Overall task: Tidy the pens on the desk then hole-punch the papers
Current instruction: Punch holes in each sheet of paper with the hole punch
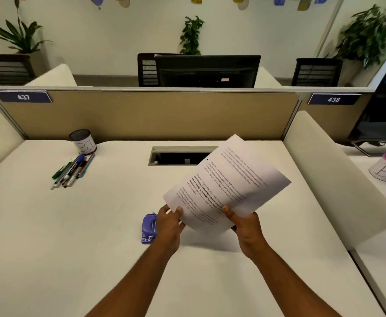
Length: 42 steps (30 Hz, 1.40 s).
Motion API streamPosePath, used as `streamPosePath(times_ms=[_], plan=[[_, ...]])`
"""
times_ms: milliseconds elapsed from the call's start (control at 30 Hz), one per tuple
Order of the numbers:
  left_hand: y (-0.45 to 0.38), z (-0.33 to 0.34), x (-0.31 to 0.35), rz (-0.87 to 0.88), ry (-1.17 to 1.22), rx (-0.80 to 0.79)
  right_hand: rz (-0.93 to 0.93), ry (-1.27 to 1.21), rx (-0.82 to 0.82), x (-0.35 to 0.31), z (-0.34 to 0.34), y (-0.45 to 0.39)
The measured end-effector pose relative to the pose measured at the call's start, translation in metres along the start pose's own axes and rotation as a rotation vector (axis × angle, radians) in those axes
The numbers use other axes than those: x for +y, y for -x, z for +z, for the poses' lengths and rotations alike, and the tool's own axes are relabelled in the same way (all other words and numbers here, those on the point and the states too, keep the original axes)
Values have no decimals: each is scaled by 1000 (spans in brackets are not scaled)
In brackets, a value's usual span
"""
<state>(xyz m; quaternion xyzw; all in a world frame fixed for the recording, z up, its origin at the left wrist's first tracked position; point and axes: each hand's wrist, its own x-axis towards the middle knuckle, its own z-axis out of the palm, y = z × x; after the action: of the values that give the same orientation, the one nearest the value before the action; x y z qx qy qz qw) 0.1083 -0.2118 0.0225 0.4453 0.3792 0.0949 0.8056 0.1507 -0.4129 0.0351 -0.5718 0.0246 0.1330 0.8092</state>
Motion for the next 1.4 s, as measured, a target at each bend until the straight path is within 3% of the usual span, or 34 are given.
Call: streamPosePath(times_ms=[100,200,333,400,533,700,867,1033,1233,1400], plan=[[-4,-7,8,110,-100,38,-3,-20,-27,-1,-12,-2],[-8,-19,18,180,-257,43,18,-127,79,-8,-32,-8],[-11,-36,24,203,-467,53,178,-219,126,-16,-65,-17],[-12,-42,22,184,-580,58,264,-121,125,-14,-78,-20],[-13,-43,6,131,-774,48,344,318,99,2,-96,-18],[-11,-42,-14,-41,-678,66,362,528,156,19,-102,-18],[-12,-43,-15,-90,-642,105,285,683,246,26,-100,-21],[-8,-33,-11,87,-617,78,158,689,254,19,-85,-22],[14,-8,-1,433,-558,58,-80,447,286,2,-54,-9],[28,1,-3,596,-517,32,-157,352,278,1,-41,2]])
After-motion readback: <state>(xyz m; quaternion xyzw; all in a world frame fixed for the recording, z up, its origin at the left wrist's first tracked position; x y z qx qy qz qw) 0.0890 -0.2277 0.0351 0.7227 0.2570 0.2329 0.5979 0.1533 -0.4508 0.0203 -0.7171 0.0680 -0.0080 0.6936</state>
